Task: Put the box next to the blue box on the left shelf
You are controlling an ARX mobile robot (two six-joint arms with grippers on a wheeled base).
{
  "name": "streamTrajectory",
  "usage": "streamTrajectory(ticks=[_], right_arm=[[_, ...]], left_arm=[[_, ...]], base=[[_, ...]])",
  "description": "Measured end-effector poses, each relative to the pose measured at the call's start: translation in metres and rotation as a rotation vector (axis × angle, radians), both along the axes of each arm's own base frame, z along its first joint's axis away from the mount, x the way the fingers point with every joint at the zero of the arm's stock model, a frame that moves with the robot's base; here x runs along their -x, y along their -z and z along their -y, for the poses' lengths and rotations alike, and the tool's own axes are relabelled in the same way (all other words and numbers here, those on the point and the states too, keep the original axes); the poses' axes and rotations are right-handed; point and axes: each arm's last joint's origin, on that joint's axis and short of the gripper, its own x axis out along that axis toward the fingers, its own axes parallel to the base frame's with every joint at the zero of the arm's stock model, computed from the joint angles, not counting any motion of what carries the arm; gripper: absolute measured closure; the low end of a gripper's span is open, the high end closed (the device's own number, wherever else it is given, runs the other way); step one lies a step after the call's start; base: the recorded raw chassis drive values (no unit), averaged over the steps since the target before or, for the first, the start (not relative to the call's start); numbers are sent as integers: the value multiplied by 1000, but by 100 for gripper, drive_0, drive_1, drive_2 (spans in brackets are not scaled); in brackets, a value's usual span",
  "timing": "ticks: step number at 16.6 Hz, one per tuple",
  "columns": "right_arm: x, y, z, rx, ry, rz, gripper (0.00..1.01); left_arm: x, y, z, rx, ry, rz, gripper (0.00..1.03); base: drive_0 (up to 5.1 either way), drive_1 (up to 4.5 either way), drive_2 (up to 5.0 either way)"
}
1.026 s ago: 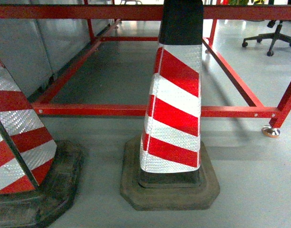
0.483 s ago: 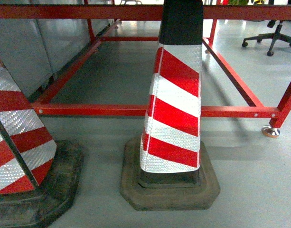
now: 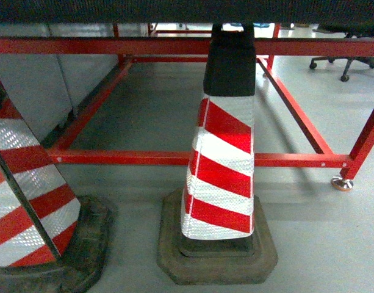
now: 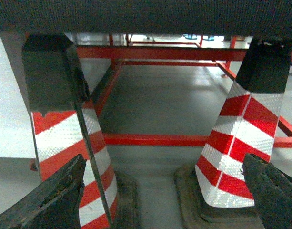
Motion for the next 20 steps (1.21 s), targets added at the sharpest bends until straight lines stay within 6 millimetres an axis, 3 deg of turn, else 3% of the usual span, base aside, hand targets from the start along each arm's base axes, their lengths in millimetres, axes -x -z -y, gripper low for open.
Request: streamTrajectory(ticks=[20], right_arm=[[0, 0, 0, -1, 1, -1, 3]], left_arm=[[0, 0, 0, 0, 3, 1, 5]], base=[[0, 0, 0]])
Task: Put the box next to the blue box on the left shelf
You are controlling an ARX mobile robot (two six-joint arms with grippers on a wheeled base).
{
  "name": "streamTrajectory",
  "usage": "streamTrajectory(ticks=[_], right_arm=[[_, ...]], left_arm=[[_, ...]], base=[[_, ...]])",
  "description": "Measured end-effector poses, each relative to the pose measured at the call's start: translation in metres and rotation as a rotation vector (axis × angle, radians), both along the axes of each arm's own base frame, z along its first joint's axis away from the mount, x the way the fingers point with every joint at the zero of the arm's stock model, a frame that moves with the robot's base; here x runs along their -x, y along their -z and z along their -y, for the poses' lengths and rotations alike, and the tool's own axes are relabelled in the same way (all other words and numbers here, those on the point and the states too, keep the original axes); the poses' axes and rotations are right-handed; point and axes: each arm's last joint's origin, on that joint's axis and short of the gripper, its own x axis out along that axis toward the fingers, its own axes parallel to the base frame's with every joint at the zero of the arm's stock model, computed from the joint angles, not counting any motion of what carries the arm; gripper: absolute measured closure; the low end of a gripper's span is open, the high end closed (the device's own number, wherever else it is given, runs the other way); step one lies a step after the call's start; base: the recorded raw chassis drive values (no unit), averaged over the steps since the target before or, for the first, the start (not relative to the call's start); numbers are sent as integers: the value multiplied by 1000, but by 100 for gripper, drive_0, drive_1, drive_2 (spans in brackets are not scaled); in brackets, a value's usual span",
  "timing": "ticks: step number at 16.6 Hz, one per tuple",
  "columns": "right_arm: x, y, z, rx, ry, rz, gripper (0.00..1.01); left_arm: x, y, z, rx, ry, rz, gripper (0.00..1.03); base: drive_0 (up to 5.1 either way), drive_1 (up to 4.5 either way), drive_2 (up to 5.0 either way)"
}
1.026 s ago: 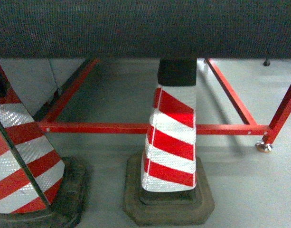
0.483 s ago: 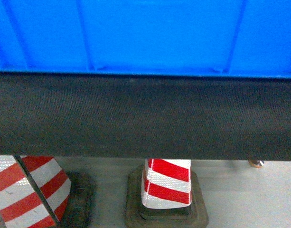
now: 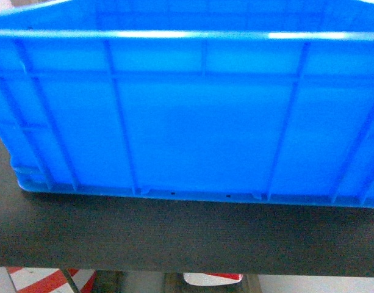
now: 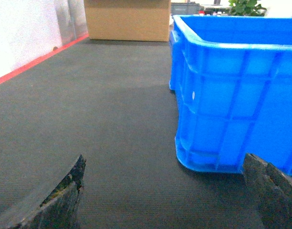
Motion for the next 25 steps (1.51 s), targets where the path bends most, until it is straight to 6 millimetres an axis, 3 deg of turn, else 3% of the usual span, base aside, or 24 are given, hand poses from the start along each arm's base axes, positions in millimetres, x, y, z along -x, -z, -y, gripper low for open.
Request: streamTrajectory(ticks=[25], right_arm=[[0, 0, 0, 1, 0, 0, 3]], left_arm=[[0, 0, 0, 0, -2, 1, 5]], base=[[0, 0, 0]])
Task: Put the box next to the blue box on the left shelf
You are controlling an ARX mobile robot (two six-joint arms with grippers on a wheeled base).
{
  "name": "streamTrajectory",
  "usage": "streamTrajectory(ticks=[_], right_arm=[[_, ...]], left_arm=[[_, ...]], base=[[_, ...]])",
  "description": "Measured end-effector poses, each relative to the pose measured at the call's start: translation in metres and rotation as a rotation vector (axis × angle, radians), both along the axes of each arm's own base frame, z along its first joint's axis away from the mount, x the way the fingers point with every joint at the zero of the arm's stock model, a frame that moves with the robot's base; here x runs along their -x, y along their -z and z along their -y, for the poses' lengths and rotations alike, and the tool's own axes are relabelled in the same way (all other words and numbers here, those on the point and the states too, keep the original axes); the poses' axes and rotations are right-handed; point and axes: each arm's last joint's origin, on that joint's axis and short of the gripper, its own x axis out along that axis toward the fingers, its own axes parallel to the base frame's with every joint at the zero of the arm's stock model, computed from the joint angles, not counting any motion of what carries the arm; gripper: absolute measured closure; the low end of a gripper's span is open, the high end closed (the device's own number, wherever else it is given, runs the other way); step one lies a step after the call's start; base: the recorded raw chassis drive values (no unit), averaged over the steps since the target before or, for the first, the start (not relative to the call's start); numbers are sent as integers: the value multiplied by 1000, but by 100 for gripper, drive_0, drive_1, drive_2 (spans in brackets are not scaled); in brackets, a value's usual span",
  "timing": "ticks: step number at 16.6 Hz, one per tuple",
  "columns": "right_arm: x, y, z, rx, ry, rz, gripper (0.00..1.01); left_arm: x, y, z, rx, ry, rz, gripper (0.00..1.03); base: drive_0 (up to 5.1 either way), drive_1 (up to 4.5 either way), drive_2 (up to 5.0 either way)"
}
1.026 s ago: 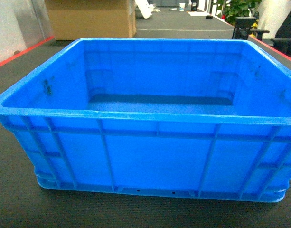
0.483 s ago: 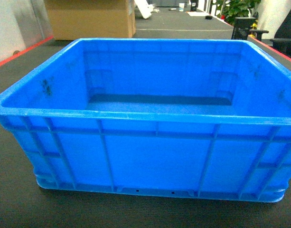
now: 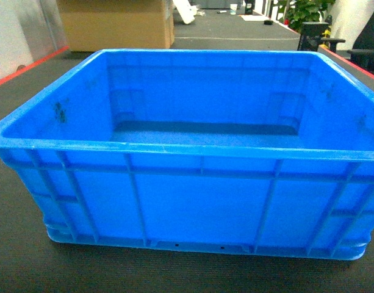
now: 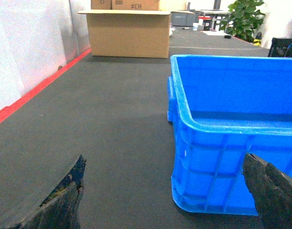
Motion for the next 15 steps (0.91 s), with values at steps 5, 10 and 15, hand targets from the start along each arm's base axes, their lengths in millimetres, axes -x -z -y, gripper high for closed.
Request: streamTrajectory(ticks=[5, 10, 15], right_arm=[[0, 0, 0, 0, 0, 0, 3], [0, 0, 0, 0, 0, 0, 3], [-1, 4, 1, -8, -63, -184, 3]], left_arm=[[0, 0, 0, 0, 0, 0, 5], [0, 0, 0, 0, 0, 0, 5], [-2, 5, 3, -19, -4, -77, 5]], base=[[0, 0, 0], [0, 0, 0], [0, 0, 0]])
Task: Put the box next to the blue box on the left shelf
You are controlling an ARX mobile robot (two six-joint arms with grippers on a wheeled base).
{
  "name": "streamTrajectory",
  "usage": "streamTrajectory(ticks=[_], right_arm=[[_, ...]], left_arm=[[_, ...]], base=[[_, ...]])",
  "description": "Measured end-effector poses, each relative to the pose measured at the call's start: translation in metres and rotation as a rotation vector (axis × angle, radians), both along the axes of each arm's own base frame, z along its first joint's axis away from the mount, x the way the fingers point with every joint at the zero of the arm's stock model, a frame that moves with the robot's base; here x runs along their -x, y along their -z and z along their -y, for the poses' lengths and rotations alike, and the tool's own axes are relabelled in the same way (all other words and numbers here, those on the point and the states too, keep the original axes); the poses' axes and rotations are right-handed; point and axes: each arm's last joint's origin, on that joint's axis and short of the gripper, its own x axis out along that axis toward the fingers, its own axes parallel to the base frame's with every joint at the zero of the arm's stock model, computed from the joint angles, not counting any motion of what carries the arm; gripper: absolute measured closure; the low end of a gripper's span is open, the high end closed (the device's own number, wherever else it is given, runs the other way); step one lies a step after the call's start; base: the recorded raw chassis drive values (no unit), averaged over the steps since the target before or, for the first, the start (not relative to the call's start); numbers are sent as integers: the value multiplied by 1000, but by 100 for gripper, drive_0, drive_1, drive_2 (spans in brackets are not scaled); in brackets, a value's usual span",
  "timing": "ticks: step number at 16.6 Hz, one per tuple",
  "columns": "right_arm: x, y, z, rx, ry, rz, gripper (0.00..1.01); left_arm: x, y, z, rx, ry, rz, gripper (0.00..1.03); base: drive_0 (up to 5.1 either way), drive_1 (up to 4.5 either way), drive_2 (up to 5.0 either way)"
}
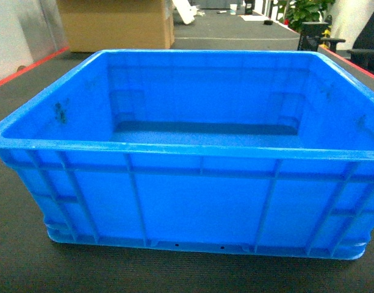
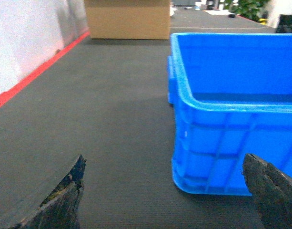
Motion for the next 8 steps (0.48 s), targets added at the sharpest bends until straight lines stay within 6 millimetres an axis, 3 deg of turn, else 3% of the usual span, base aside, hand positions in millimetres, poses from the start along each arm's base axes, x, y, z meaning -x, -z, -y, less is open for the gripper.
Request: streamTrajectory(ticks=[2, 5, 7, 8], right_arm=[[-5, -3, 3, -16, -22, -32, 3], [-32, -49, 8, -13, -12, 69, 3], [-70, -74, 4, -9, -38, 27, 3], [-93, -85, 1, -7, -36, -17, 3]], left_arm=[[-7, -8, 4, 6, 27, 24, 5], [-41, -56, 1, 9, 43, 125, 5], [-89, -88, 3, -9, 102, 118, 5], [-115, -93, 3, -15, 102, 77, 5]], base=[[0, 0, 0], [0, 0, 0], [0, 0, 0], [0, 0, 0]])
